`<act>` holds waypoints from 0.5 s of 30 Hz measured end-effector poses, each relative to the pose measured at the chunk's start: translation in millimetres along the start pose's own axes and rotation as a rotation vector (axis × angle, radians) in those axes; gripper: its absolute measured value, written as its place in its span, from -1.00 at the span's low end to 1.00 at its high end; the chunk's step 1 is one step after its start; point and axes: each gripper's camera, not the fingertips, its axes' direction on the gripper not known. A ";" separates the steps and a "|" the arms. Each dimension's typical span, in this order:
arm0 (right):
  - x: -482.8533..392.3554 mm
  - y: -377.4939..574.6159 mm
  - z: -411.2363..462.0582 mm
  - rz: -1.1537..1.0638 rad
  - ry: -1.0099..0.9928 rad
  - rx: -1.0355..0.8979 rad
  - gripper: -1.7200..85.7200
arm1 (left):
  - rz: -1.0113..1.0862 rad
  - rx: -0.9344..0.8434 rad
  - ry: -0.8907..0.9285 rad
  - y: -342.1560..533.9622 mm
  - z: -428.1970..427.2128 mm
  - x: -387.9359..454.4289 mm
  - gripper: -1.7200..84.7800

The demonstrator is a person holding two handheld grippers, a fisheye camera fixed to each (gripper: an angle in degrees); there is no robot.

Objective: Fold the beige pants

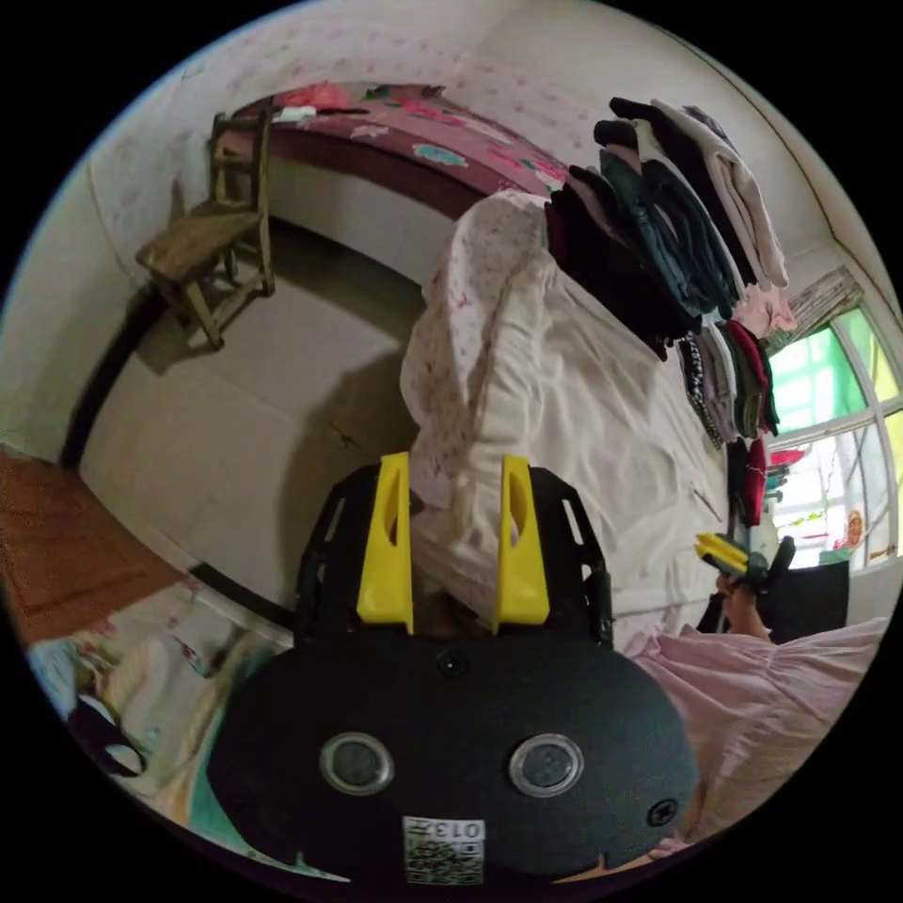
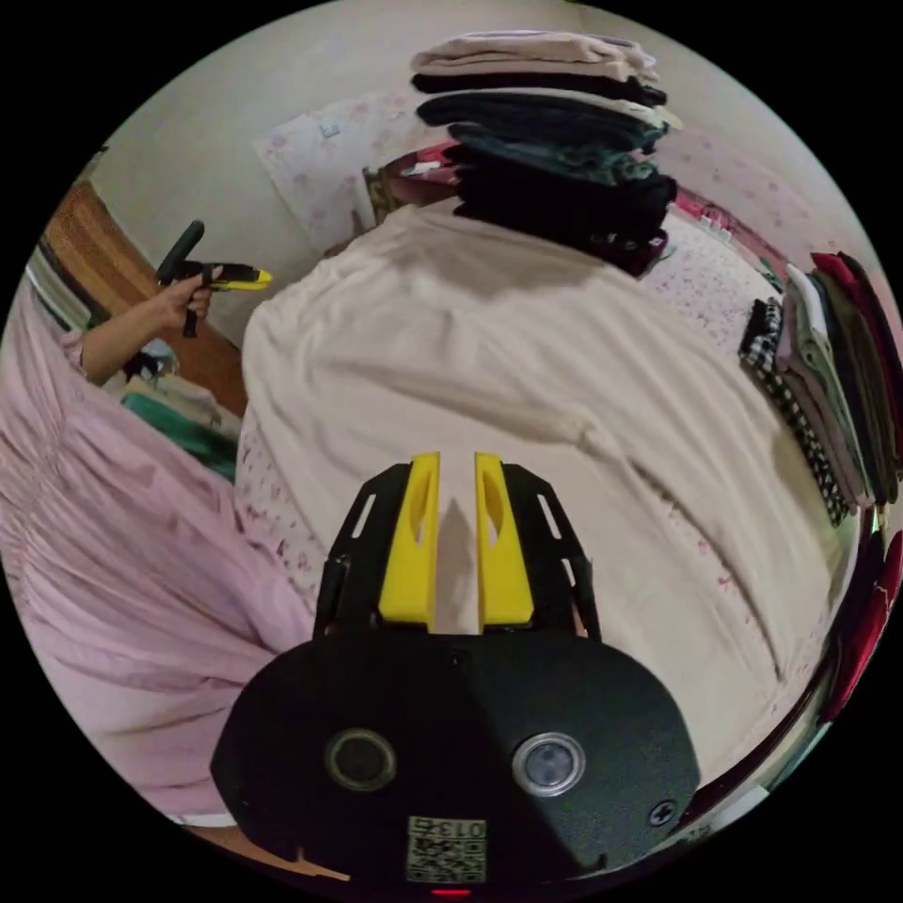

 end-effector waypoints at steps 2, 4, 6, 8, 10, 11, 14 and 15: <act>-26.5 20.6 2.6 -0.054 0.015 -0.062 -0.80 | -0.056 -0.031 0.083 37.5 4.0 -12.5 -0.63; -46.6 40.1 3.1 -0.099 0.046 -0.098 -0.78 | -0.081 -0.029 0.126 59.9 6.3 -16.5 -0.60; -64.2 62.9 3.2 -0.144 0.043 -0.142 -0.76 | -0.088 -0.029 0.182 75.6 10.3 -16.3 -0.57; -74.7 78.2 4.8 -0.179 0.064 -0.181 -0.75 | -0.072 -0.036 0.256 85.9 17.5 -10.0 -0.56; -83.0 97.1 8.3 -0.202 0.143 -0.206 -0.75 | -0.044 -0.057 0.278 87.2 27.3 -2.3 -0.58; -83.9 101.0 9.4 -0.204 0.157 -0.208 -0.75 | -0.031 -0.080 0.270 85.6 35.9 2.9 -0.62; -83.2 116.7 18.9 -0.201 0.231 -0.232 -0.78 | -0.005 -0.120 0.281 77.6 53.9 17.3 -0.77; -81.9 122.5 17.8 -0.203 0.210 -0.213 -0.80 | -0.002 -0.123 0.269 76.1 56.1 20.3 -0.78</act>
